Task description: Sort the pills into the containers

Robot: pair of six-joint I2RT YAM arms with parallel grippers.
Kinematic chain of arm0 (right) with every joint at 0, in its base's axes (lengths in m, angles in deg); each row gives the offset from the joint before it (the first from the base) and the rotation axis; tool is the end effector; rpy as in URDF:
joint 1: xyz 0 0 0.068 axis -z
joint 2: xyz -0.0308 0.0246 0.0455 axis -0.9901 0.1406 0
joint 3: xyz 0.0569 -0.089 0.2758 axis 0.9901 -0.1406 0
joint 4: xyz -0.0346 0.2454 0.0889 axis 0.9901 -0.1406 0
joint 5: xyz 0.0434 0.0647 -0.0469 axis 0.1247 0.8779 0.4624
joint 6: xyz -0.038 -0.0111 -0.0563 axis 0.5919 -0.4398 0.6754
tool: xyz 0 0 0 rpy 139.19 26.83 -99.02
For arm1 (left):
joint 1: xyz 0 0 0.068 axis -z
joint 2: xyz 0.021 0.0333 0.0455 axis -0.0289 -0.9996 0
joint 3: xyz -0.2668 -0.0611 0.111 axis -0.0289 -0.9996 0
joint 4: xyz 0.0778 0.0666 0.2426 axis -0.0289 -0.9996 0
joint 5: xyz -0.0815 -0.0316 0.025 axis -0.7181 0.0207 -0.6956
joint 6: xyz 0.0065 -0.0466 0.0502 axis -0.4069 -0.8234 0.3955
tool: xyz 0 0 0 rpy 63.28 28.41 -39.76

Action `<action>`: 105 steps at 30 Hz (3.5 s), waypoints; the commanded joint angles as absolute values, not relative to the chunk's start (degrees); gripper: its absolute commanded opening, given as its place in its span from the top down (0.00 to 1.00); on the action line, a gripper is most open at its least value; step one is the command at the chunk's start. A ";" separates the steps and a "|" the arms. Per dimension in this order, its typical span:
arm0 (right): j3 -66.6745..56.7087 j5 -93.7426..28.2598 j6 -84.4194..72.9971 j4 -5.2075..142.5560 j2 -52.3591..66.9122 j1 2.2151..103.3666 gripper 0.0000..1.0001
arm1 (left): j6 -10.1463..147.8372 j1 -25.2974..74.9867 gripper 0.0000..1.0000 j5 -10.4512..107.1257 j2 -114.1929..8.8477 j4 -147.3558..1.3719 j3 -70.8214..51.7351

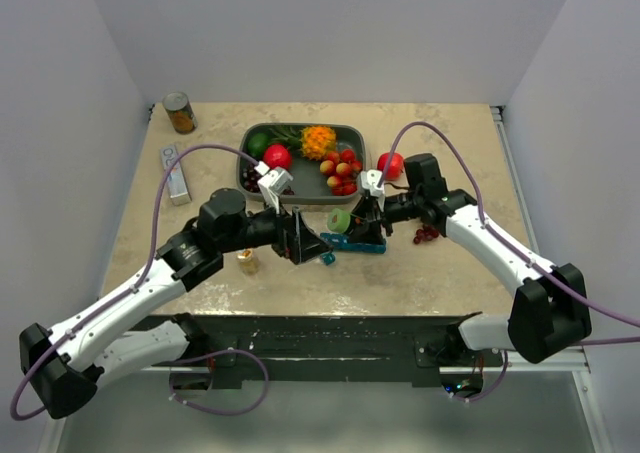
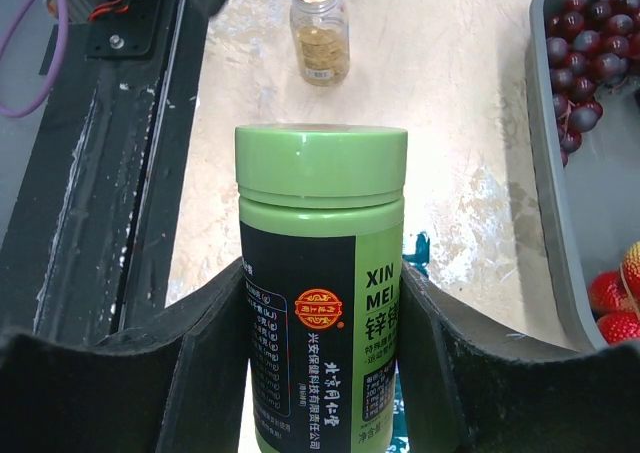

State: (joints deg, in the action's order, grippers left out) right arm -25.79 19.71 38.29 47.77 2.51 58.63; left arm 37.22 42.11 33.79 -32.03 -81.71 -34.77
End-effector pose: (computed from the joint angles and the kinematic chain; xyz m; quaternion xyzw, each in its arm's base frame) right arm 0.2365 0.1543 0.2886 -0.5723 0.5852 0.4140 0.3983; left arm 0.1501 -0.1736 0.3427 0.1249 0.7741 -0.5267 0.3282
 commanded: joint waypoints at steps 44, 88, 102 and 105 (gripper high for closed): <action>-26.48 26.33 59.81 37.19 -0.94 58.63 1.00 | 116.11 47.30 0.15 21.79 -42.22 -70.44 -33.81; -26.39 22.99 55.24 40.18 -0.33 58.63 1.00 | 16.35 49.23 0.51 41.58 -41.69 -82.93 -26.43; -26.39 23.16 56.12 39.74 -0.33 58.63 1.00 | 67.81 47.83 0.02 36.48 -35.45 -105.15 -27.75; -26.39 23.60 57.09 39.04 -0.33 58.71 1.00 | 83.63 48.09 0.01 33.75 -31.95 -100.96 -30.55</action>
